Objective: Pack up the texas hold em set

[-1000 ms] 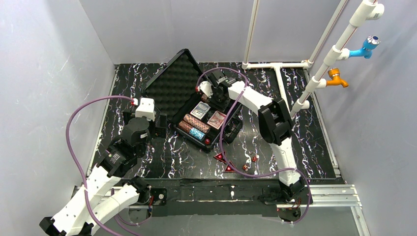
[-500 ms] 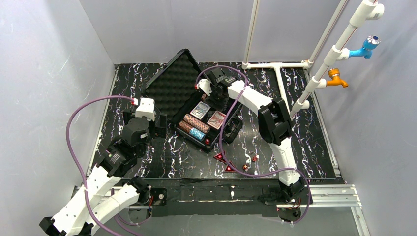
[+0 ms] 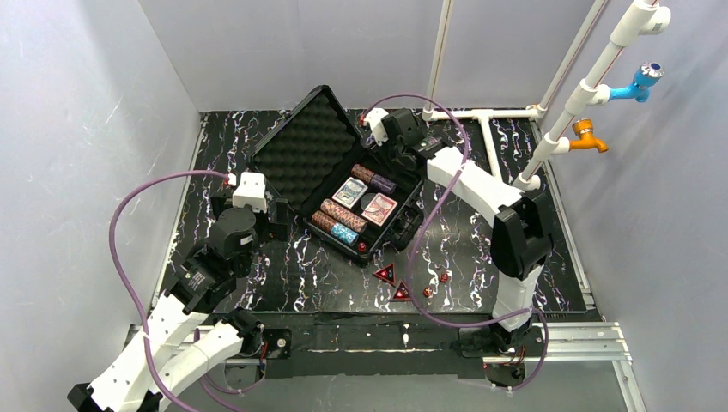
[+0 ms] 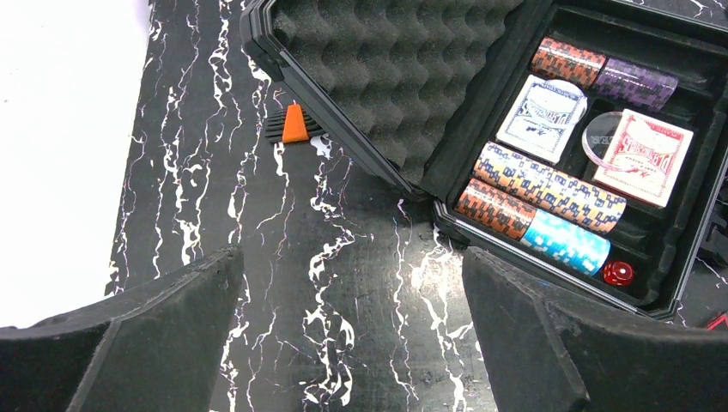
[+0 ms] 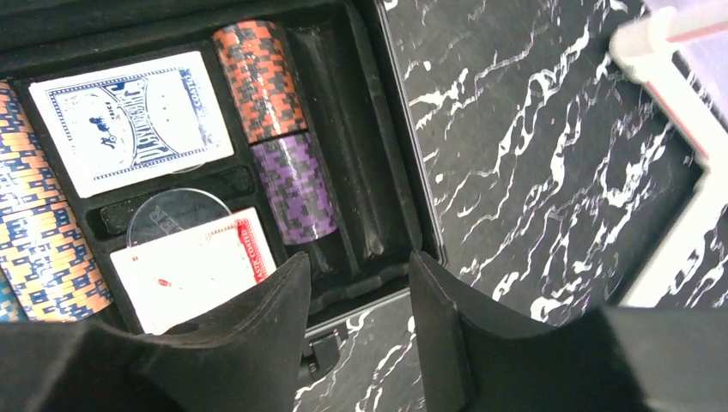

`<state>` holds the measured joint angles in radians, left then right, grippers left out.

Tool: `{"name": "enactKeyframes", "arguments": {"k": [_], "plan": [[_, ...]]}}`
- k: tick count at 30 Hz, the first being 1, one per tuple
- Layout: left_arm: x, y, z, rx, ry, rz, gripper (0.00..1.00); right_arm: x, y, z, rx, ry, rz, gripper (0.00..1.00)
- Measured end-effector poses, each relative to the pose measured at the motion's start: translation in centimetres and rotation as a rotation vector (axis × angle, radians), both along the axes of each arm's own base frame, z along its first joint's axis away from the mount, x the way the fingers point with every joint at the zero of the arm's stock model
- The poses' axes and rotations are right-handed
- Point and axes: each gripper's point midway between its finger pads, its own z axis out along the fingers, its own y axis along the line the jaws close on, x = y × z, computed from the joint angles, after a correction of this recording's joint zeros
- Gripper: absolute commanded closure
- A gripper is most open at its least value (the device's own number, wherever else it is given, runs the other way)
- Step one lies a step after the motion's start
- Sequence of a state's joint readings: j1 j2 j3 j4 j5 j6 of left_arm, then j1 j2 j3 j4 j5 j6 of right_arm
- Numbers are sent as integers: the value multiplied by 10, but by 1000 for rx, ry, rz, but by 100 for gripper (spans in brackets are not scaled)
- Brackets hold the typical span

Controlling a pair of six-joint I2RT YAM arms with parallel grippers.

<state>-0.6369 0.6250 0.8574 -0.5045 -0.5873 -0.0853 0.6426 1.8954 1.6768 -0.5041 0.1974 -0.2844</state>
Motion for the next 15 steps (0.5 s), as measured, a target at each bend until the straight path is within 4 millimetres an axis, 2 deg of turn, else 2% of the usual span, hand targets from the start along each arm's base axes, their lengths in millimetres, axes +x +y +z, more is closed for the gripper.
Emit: {"name": "enactKeyframes", "arguments": {"k": [3, 6, 9, 15], "plan": [[0, 0, 1, -2, -2, 0, 2, -7, -9, -2, 31, -2, -74, 57], [0, 0, 1, -3, -3, -1, 2, -16, -17, -24, 28, 43, -127, 65], [-1, 0, 1, -4, -5, -1, 2, -22, -21, -44, 14, 89, -163, 66], [-1, 0, 1, -4, -5, -1, 2, -23, -21, -64, 11, 134, -196, 68]]}}
